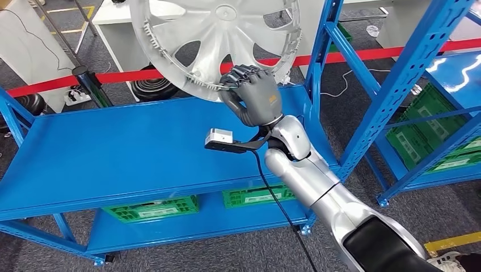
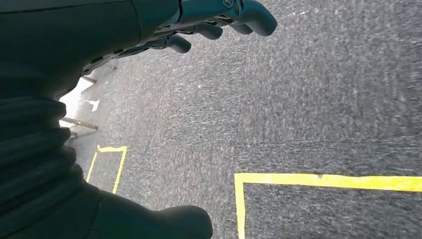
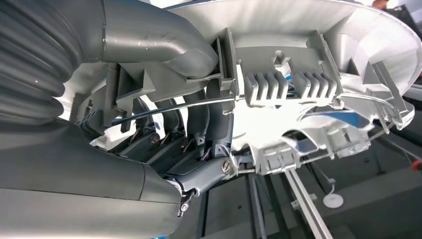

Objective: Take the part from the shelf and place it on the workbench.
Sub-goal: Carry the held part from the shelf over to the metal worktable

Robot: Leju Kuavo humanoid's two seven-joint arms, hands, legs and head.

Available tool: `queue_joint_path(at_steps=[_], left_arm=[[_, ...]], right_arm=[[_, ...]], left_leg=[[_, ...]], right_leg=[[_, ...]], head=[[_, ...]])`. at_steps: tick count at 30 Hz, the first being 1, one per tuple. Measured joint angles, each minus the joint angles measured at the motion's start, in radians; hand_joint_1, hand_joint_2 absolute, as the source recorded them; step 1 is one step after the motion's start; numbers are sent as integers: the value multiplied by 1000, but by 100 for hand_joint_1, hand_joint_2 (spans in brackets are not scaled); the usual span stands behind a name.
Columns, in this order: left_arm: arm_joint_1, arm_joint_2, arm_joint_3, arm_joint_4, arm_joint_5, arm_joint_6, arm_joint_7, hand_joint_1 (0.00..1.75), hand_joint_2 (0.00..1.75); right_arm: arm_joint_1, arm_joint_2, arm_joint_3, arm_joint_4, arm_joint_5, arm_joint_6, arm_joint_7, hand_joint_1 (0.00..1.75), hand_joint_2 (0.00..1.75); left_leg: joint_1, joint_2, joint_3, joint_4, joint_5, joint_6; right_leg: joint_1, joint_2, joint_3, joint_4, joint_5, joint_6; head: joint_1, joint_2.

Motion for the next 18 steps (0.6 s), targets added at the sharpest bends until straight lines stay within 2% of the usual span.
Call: queue_joint_path(at_steps=[1, 3, 4, 5, 8, 9, 10, 11, 12, 13, 14, 15, 16, 17, 18], left_arm=[[0, 0, 0, 0, -2, 1, -2, 0, 175], [-2, 0, 0, -3, -10, 3, -7, 0, 175], [-2, 0, 0, -4, -14, 4, -9, 0, 175], [-3, 0, -1, -5, -18, 4, -11, 0, 175], [-1, -1, -2, -6, -24, 5, -12, 0, 175], [-2, -1, -2, -6, -24, 5, -13, 0, 175], [-2, -2, -2, -7, -23, 5, -15, 0, 175], [-3, -3, -2, -8, -21, 5, -17, 0, 175], [-3, -4, -2, -10, -16, 5, -19, 0, 175], [-2, -6, -1, -12, -11, 5, -22, 0, 175], [-2, -8, -1, -15, -6, 5, -26, 0, 175], [-1, -10, -1, -19, -3, 5, -31, 0, 175], [-1, -12, -1, -22, -2, 5, -36, 0, 175], [-1, -14, -1, -24, -2, 5, -41, 0, 175], [-1, -16, -1, -27, -3, 5, -46, 0, 175]], right_arm=[[1, -7, 0, -1, 0, -1, 3, 175, 175], [7, -21, 0, -8, 1, -2, 19, 175, 175], [13, -31, -1, -16, 3, -4, 28, 175, 175], [19, -42, -2, -24, 4, -5, 36, 175, 175], [42, -72, -5, -48, 15, -8, 52, 175, 175], [50, -80, -6, -56, 22, -9, 58, 175, 175], [58, -88, -8, -66, 30, -7, 65, 175, 175], [66, -96, -10, -77, 39, -3, 71, 175, 175], [75, -102, -12, -88, 47, 2, 76, 175, 175], [84, -108, -15, -99, 55, 9, 80, 175, 175], [94, -114, -17, -109, 60, 14, 82, 175, 175], [104, -119, -20, -119, 66, 19, 84, 175, 175], [114, -125, -23, -130, 72, 23, 86, 175, 175], [123, -132, -28, -141, 76, 27, 88, 175, 175], [130, -137, -33, -153, 81, 31, 91, 175, 175]], left_leg=[[0, 0, 22, -39, 29, 3], [-3, 0, 99, -180, 87, 12], [-6, -1, 126, -234, 106, 16], [-9, -2, 139, -267, 114, 19], [-12, -1, 121, -280, 137, 35], [-10, 0, 112, -282, 149, 44], [-7, 2, 101, -284, 162, 52], [-5, 4, 89, -285, 175, 58], [-6, 5, 74, -284, 187, 61], [-6, 6, 59, -283, 197, 62], [-6, 6, 45, -281, 207, 63], [-6, 6, 30, -278, 217, 62], [-6, 6, 16, -275, 225, 61], [-6, 5, 2, -270, 233, 59], [-6, 4, -10, -265, 239, 56]], right_leg=[[1, 1, -6, 0, 6, 1], [2, 2, -16, 0, 20, 8], [2, 2, -19, -1, 27, 14], [2, 1, -22, -2, 35, 20], [0, 0, -27, -15, 61, 42], [0, 1, -33, -12, 51, 48], [-1, 1, -45, 11, 20, 53], [-3, 2, -62, 56, -28, 58], [-3, 2, -81, 121, -80, 63], [-4, 2, -97, 191, -121, 67], [-5, 2, -104, 246, -140, 69], [-5, 2, -97, 273, -137, 70], [-5, 1, -70, 260, -119, 70], [-6, 1, -24, 211, -96, 68], [-5, 1, 30, 139, -88, 65]], head=[[0, 0], [0, 0], [0, 0], [0, 0], [0, 0], [1, 0], [3, 0], [4, 0], [6, 0], [6, 0], [6, 0], [6, 0], [6, 0], [7, 0], [7, 0]])
